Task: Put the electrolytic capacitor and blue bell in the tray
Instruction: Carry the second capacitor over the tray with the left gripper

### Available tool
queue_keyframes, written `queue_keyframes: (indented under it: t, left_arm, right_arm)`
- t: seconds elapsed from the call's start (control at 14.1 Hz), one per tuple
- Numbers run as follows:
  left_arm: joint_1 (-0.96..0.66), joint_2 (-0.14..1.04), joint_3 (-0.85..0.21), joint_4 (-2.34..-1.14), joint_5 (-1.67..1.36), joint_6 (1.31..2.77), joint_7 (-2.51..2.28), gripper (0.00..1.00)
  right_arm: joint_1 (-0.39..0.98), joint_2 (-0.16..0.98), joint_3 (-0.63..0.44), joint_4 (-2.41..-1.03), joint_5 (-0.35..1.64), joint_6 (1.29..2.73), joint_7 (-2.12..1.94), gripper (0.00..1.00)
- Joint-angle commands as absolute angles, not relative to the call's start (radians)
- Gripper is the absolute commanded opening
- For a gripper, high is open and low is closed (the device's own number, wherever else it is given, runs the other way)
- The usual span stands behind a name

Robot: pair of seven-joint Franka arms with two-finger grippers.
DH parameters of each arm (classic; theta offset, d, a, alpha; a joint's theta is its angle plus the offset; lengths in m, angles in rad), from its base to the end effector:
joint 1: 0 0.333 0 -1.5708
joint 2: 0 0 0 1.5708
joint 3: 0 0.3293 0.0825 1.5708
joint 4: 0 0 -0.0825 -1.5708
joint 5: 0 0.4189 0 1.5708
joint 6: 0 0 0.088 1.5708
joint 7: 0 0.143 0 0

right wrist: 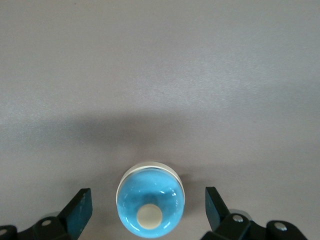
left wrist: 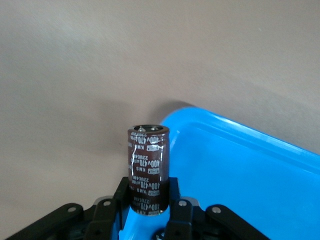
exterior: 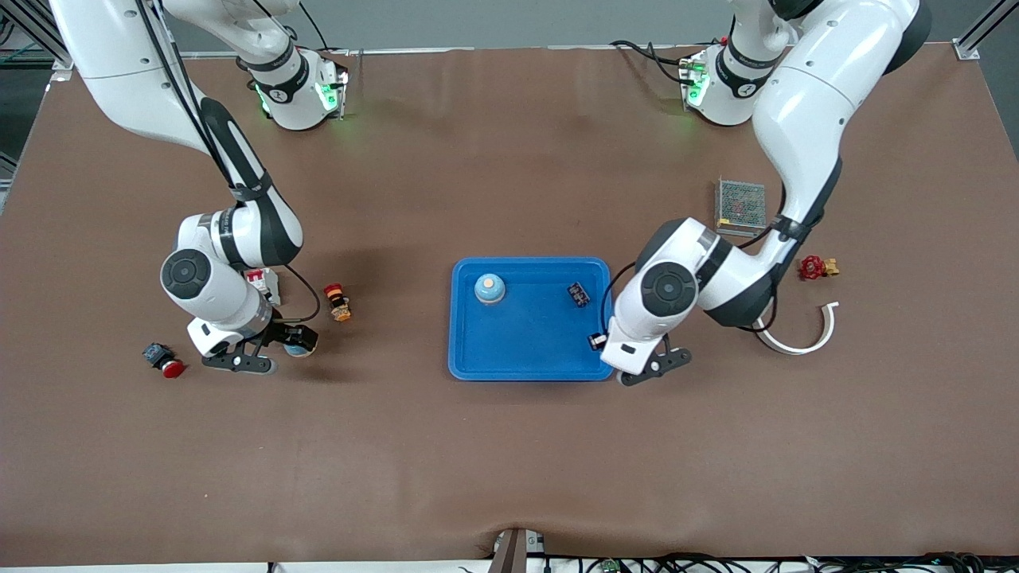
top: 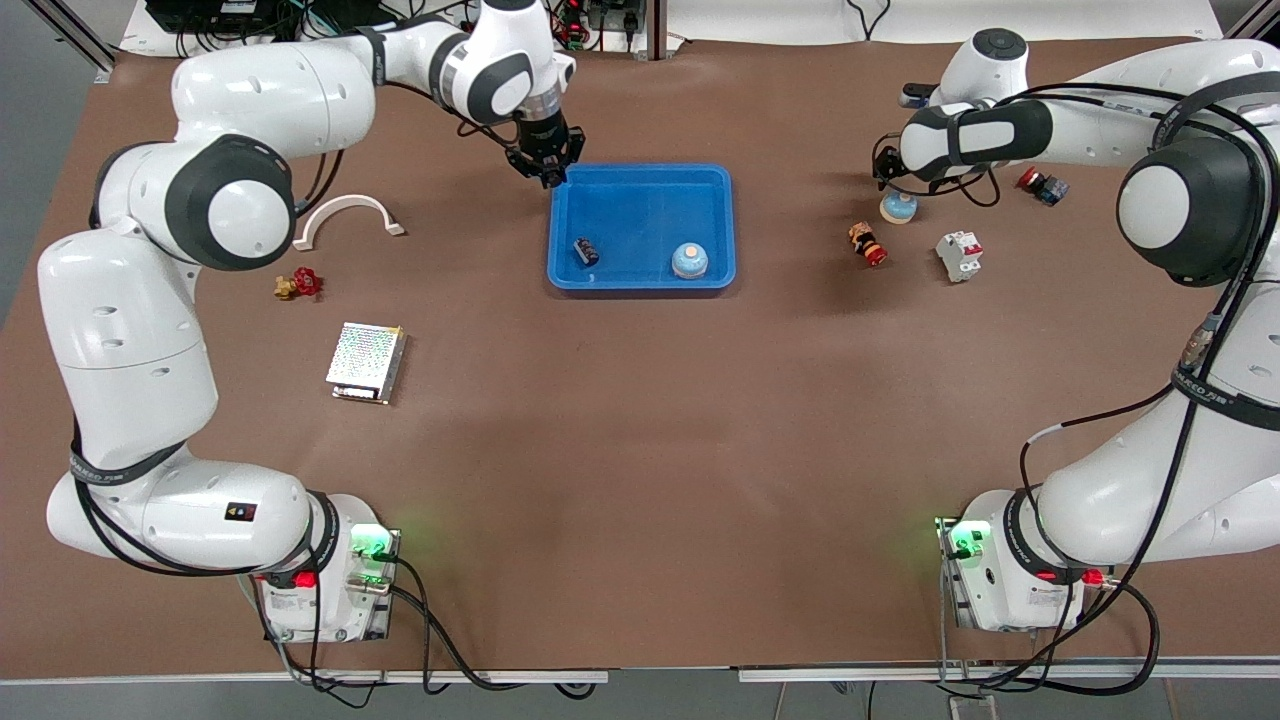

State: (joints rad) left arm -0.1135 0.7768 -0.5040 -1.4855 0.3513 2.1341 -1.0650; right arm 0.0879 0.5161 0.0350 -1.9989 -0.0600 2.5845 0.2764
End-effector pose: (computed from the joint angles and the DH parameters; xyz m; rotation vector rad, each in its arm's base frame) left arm 0.6506 -0.3672 0.2048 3.0671 0.5788 -0.0875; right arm 0.6396 0.0792 0.1514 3.1328 -0.1707 0.1130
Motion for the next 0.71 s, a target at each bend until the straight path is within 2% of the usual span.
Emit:
queue_keyframes:
  t: [0.0,0.64]
  left_arm:
    - [-0.153,0.810,-0.495,-1.450,0.354,2.163,-1.112,0.00]
    - [-0.195,0.874,-0.492,-1.448,0.360,2.215,-1.140,0.01]
  right_arm:
    - [0.080,0.532,0.045,-2.017,-0.080,2.632,0.282,1.00]
    - [0.083,0.554,0.044,-2.017,-0.080,2.657,0.284,1.00]
